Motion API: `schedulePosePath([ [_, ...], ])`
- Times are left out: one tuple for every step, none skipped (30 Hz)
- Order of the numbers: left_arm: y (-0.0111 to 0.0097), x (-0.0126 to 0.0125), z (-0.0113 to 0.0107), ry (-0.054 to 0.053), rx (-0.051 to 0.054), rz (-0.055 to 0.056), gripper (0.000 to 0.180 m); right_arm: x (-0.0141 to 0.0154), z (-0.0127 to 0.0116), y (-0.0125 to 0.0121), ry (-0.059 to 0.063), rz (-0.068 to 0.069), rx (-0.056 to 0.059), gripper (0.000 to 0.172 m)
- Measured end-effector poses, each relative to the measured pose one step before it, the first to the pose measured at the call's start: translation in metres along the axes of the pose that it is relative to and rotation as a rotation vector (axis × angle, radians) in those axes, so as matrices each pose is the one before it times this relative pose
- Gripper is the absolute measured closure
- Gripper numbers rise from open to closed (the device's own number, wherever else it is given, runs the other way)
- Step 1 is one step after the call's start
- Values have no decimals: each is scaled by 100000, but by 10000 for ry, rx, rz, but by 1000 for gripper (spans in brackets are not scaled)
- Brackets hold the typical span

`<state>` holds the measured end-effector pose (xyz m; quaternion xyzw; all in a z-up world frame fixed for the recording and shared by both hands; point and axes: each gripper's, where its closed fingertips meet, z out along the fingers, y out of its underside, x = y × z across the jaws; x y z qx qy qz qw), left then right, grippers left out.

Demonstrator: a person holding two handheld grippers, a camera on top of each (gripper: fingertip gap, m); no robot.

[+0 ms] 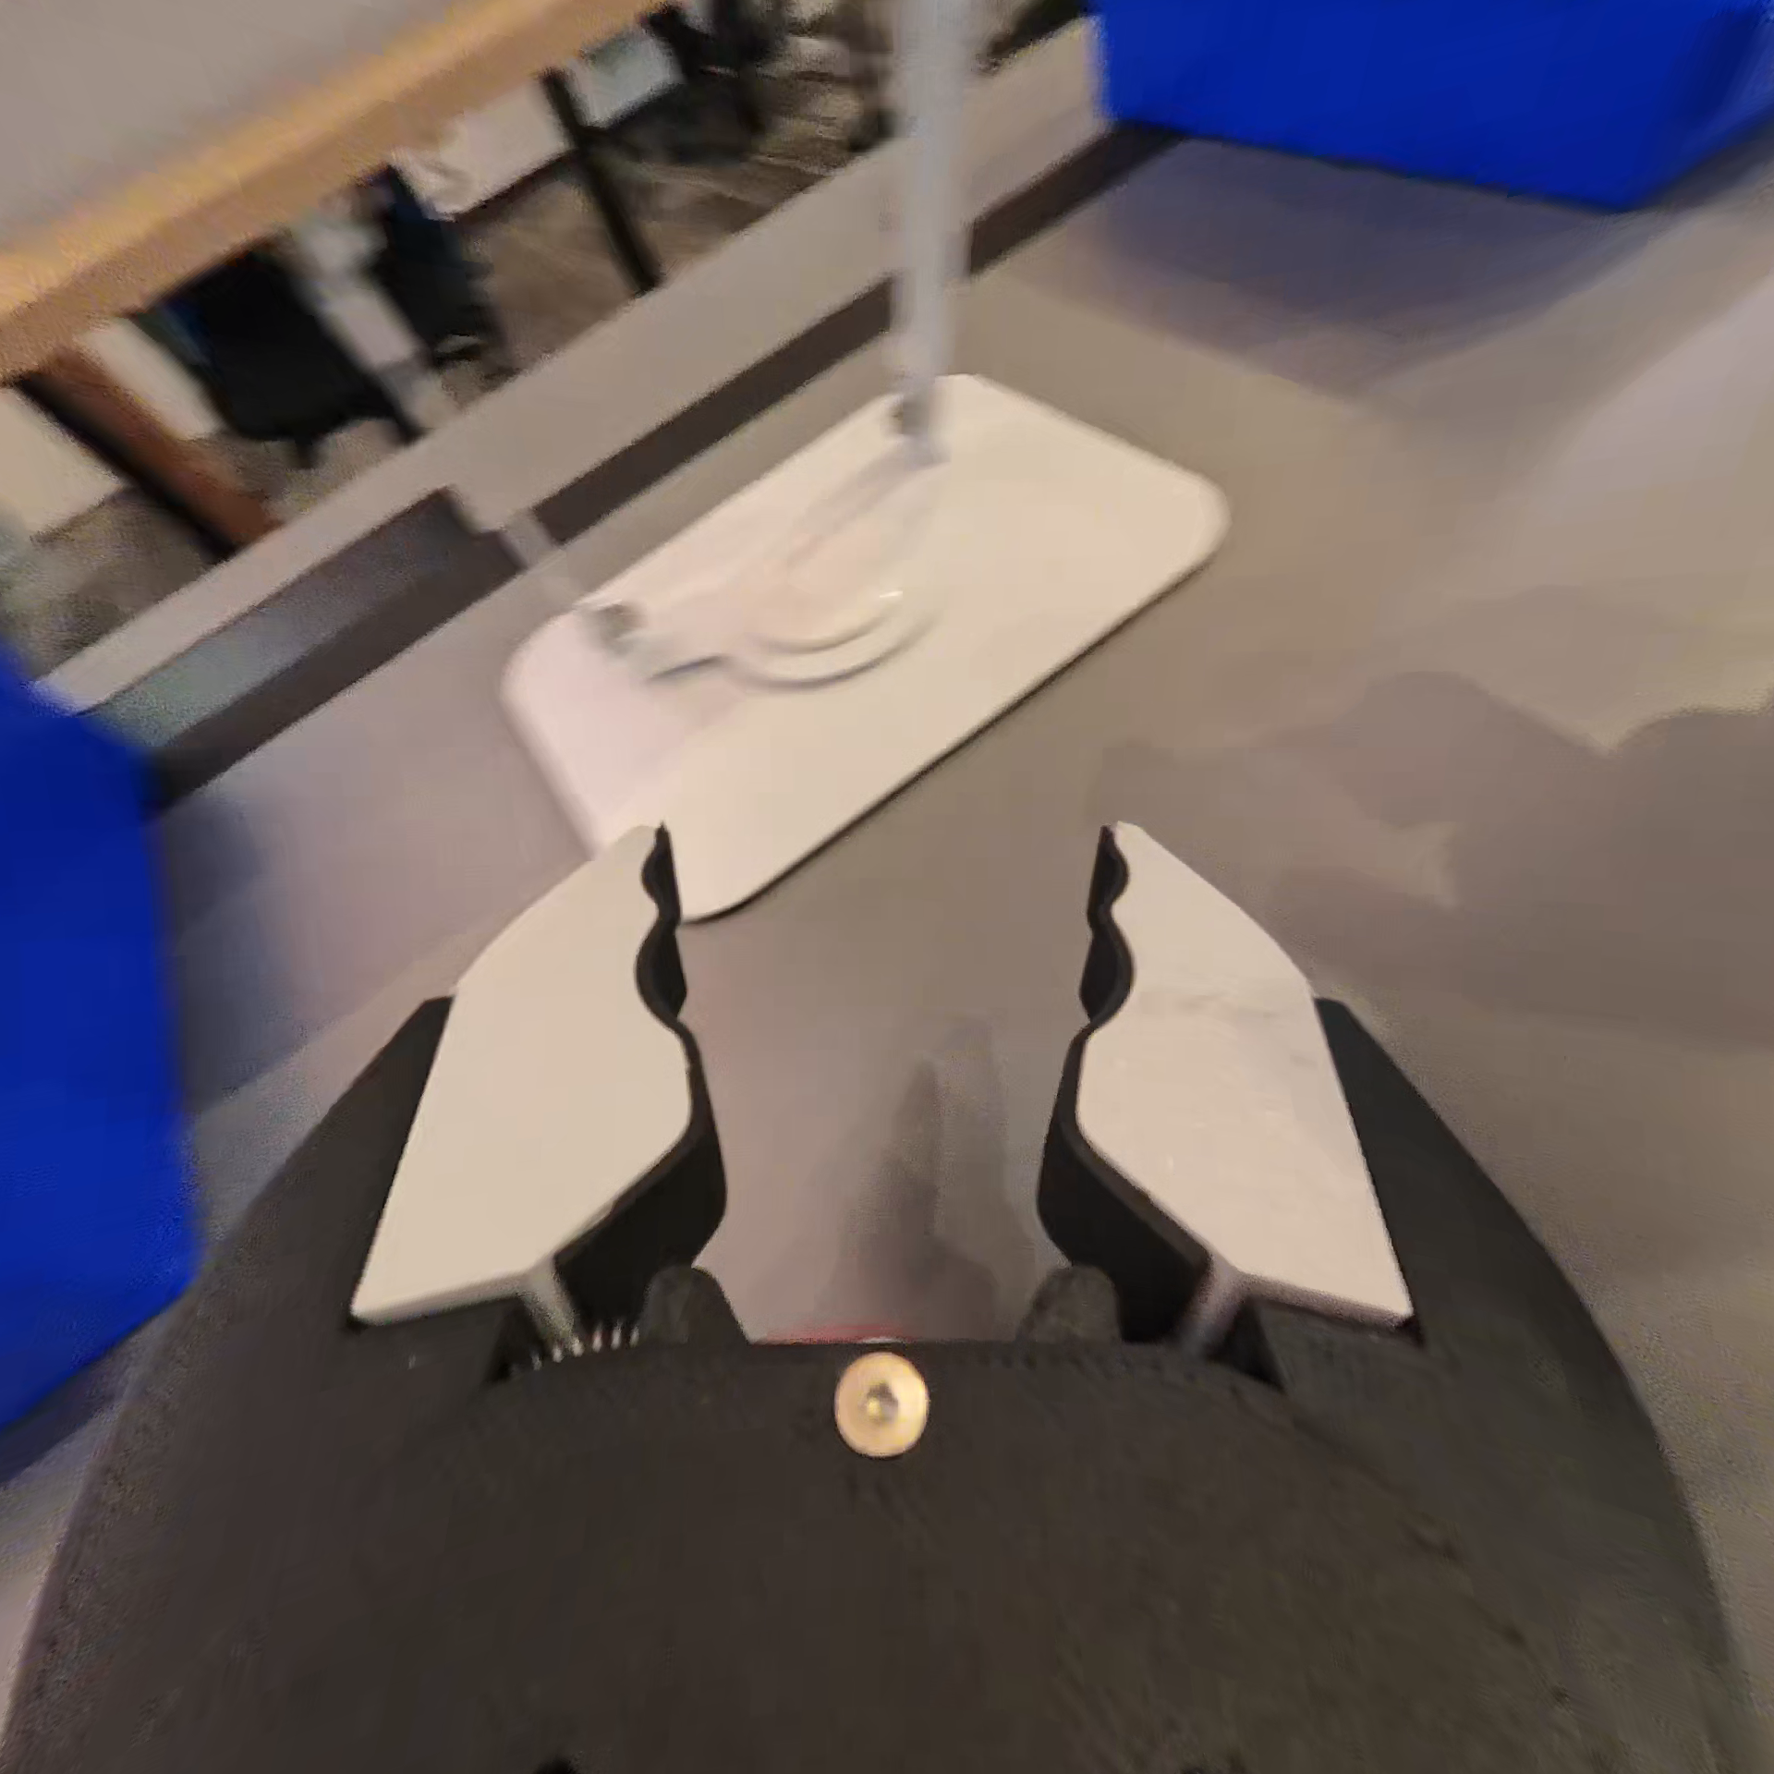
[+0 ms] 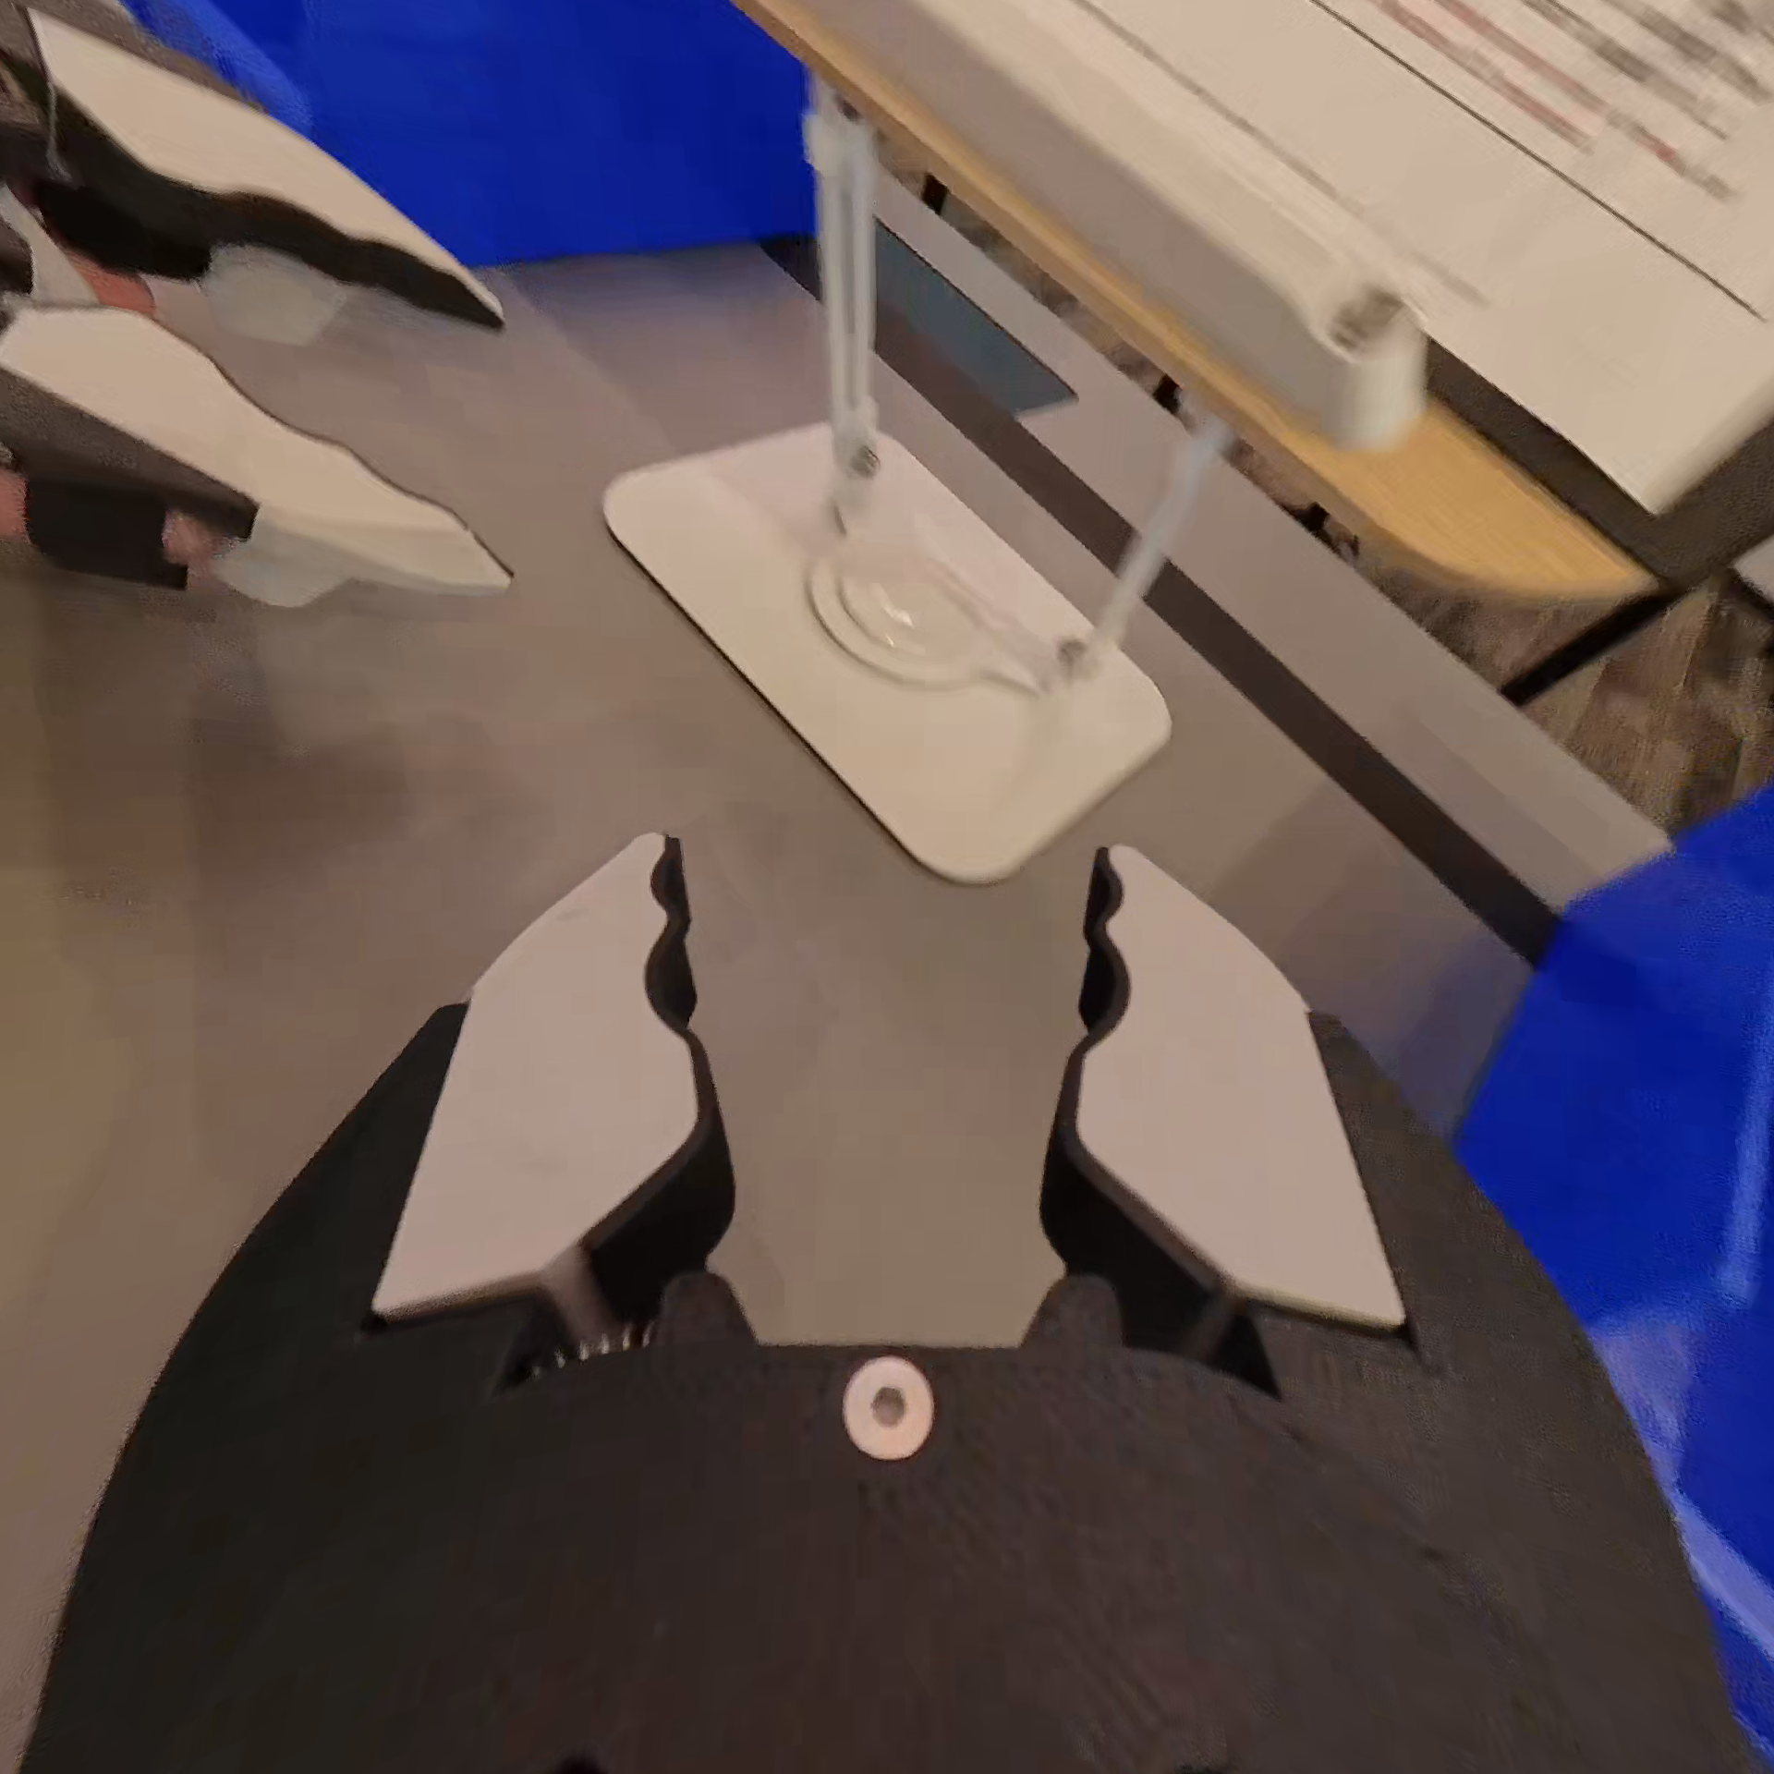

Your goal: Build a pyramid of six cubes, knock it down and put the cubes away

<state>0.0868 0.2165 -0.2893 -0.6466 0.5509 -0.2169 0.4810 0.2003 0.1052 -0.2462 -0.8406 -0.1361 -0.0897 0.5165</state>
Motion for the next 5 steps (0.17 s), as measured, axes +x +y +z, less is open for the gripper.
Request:
schedulePosePath([
  [489, -2166, -740, -640, 106, -173, 95, -1012, 1549, -866, -4, -246, 213, 84],
  [266, -1928, -502, -561, 152, -65, 92, -724, 1513, -873, 41, -153, 258, 79],
  [312, -1911, -249, -642, 48, 88, 89, -622, 1468, -759, -10, -61, 221, 78],
  [388, -1674, -17, -570, -69, 73, 86, -648, 1490, -506, -92, -28, 107, 77],
  [279, -1240, 95, -344, -75, -134, 83, -615, 1486, -298, -105, -2, 44, 75],
])
